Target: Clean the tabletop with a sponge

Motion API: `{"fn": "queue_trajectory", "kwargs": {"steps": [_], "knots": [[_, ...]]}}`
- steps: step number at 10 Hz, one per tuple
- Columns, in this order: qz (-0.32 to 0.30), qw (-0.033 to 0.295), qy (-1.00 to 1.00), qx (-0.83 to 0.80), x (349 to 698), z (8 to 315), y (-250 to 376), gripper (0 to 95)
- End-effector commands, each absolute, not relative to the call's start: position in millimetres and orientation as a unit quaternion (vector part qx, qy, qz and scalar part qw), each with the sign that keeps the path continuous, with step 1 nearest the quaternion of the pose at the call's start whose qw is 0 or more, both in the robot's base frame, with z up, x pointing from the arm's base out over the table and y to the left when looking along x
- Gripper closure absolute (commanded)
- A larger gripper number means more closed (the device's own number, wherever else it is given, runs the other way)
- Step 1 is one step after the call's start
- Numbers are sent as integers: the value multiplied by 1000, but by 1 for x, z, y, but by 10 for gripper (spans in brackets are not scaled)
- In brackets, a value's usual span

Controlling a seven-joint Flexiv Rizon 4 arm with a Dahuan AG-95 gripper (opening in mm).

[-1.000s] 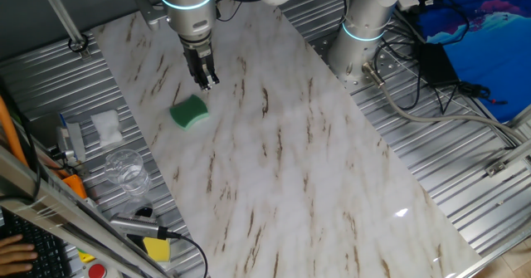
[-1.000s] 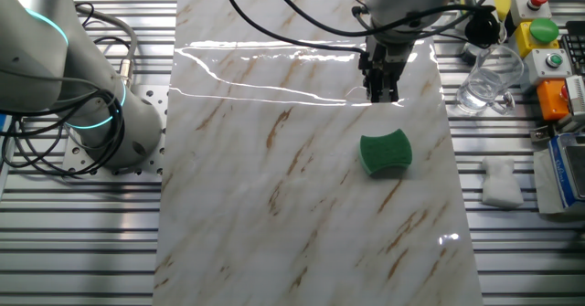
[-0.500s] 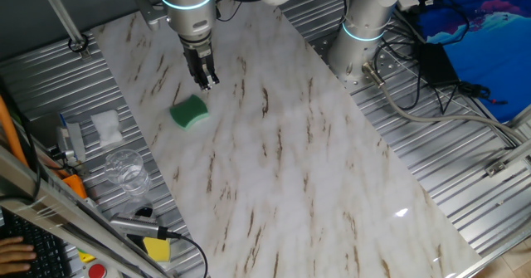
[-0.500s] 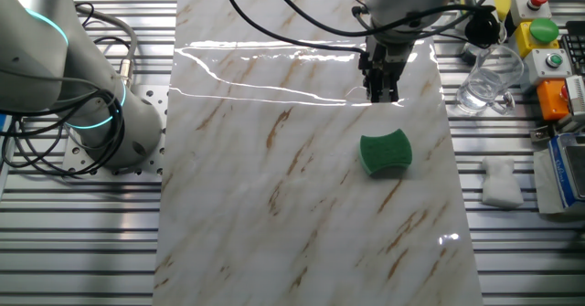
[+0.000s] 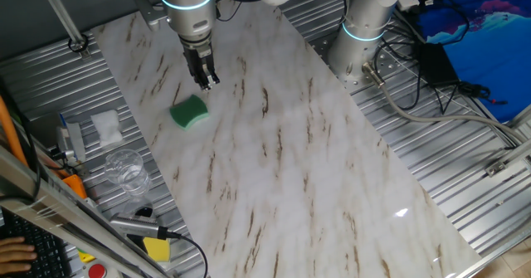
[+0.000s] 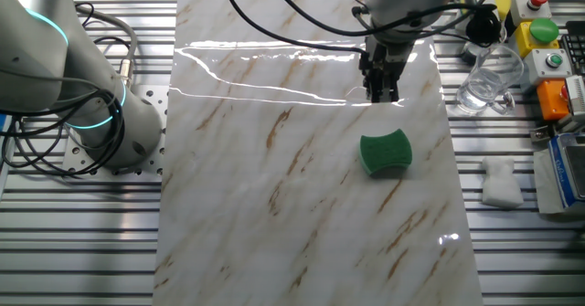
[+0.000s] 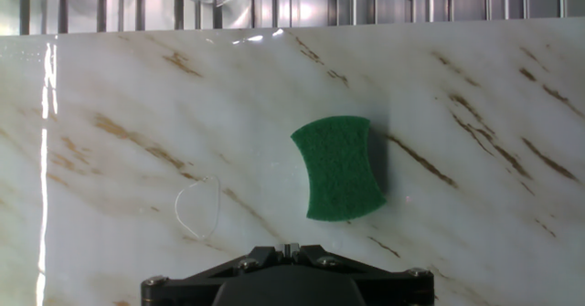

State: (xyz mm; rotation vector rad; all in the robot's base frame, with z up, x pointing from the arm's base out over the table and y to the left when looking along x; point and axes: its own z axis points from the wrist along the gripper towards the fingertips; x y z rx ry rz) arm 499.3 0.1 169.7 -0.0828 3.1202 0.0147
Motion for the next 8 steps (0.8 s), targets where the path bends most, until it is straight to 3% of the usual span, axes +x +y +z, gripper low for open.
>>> {"fn": "queue_trajectory", "kwargs": {"steps": [1,4,8], "knots": [[4,8,996,-94,499,167,-2,950],[8,10,988,-151,510,145,-23,950],[6,10,982,-187,537,140,-54,950]]}}
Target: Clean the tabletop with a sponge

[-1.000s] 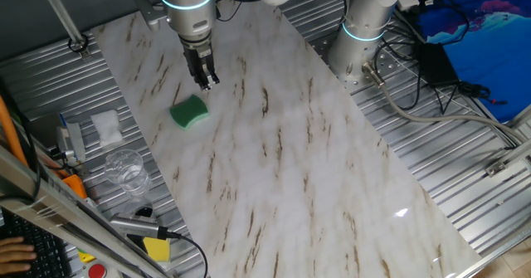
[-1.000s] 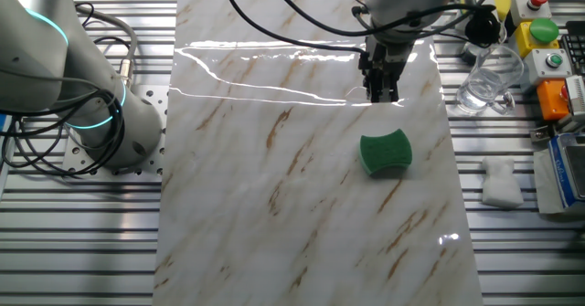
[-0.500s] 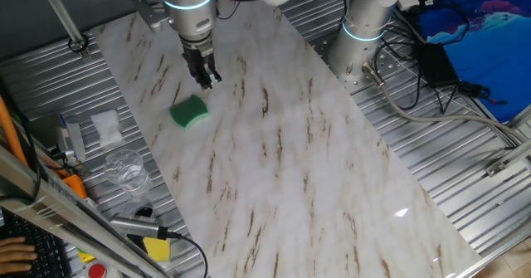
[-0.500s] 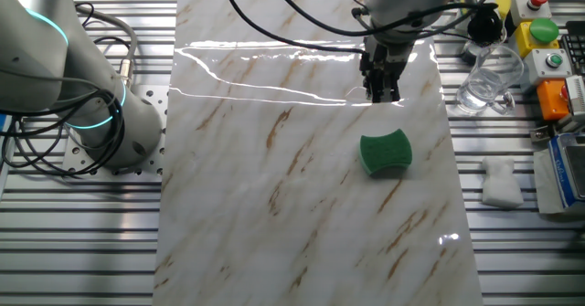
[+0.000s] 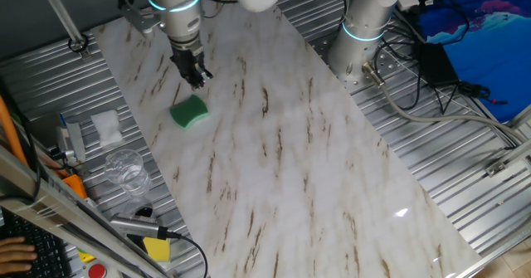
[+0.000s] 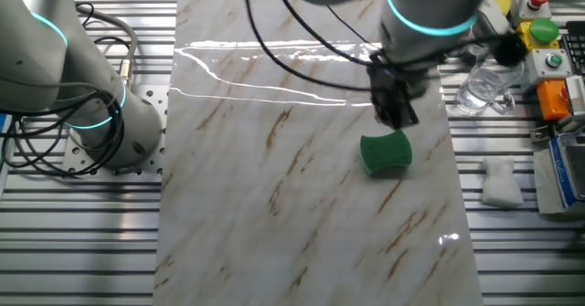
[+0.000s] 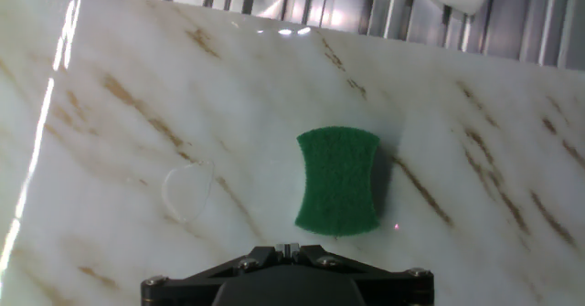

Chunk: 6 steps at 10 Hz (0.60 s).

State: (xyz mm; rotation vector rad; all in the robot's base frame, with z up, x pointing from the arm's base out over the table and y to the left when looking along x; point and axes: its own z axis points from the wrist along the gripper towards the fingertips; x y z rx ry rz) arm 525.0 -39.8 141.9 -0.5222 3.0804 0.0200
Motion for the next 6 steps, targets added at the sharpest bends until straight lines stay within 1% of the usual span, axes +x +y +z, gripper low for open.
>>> {"fn": "queue_trajectory", "kwargs": {"steps": [1,3,6], "knots": [[7,10,980,-199,546,137,-63,950],[5,9,979,-205,550,133,-70,950],[-5,8,975,-221,549,133,-70,950]]}}
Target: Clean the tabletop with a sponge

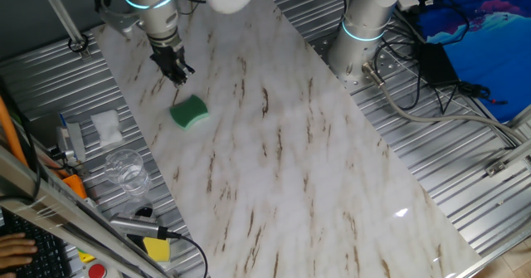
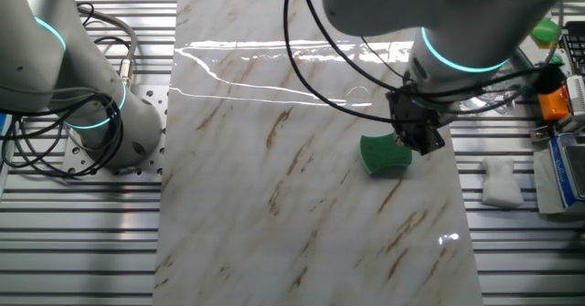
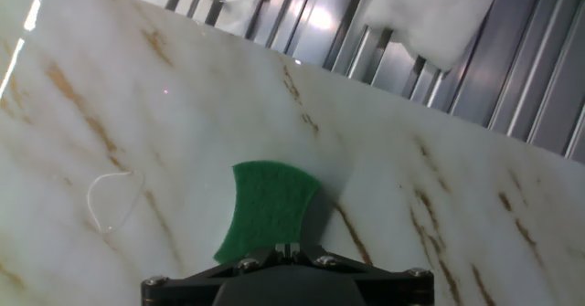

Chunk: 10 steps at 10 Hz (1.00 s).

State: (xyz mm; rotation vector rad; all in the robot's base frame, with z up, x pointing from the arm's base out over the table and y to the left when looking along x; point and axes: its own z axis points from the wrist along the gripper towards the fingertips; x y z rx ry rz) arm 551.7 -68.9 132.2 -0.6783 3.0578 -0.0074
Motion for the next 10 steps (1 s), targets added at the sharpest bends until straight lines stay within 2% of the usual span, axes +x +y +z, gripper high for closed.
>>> {"fn": "queue_trajectory", "kwargs": {"steps": [1,7,10], "knots": [[-3,8,975,-223,548,136,-70,950],[-2,8,973,-233,547,138,-70,950],[-4,8,983,-182,547,138,-70,950]]}}
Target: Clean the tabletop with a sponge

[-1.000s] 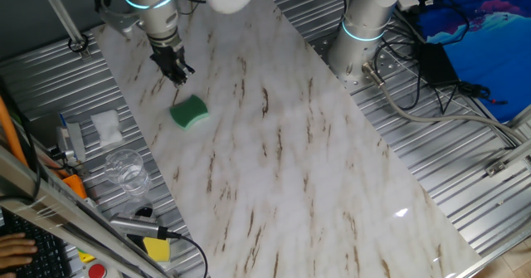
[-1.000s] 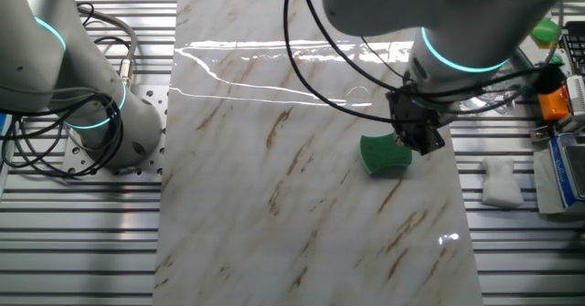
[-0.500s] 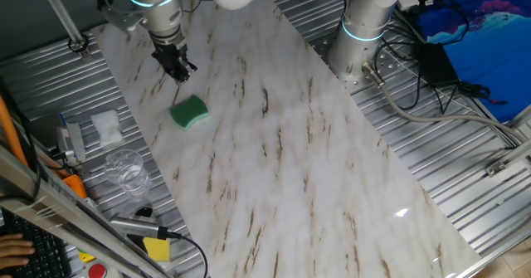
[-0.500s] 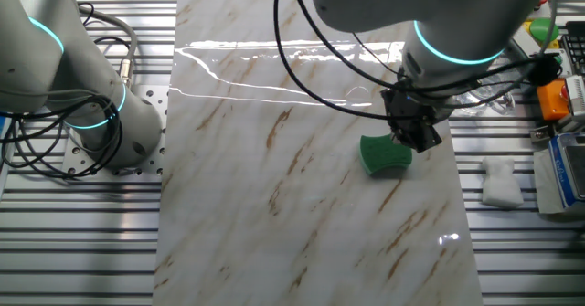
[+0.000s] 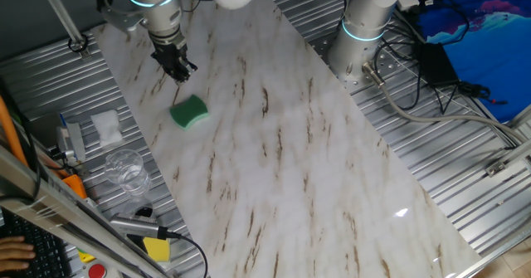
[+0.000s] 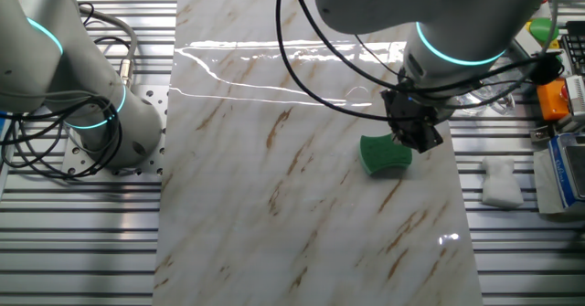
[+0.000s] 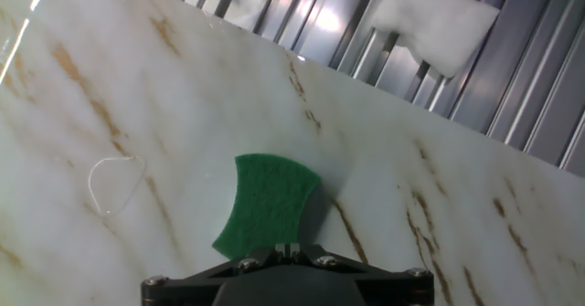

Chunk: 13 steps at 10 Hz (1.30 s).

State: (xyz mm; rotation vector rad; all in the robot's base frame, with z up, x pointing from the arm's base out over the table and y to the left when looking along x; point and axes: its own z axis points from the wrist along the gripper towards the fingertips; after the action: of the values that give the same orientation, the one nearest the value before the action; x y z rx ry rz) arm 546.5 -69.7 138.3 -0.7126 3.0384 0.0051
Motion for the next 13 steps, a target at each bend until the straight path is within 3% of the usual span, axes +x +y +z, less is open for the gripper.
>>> {"fn": "queue_trajectory", "kwargs": {"steps": [1,10,13], "knots": [[-4,9,986,-166,547,138,-70,950],[5,9,981,-195,552,138,-72,950],[34,12,983,-181,562,139,-88,950]]}}
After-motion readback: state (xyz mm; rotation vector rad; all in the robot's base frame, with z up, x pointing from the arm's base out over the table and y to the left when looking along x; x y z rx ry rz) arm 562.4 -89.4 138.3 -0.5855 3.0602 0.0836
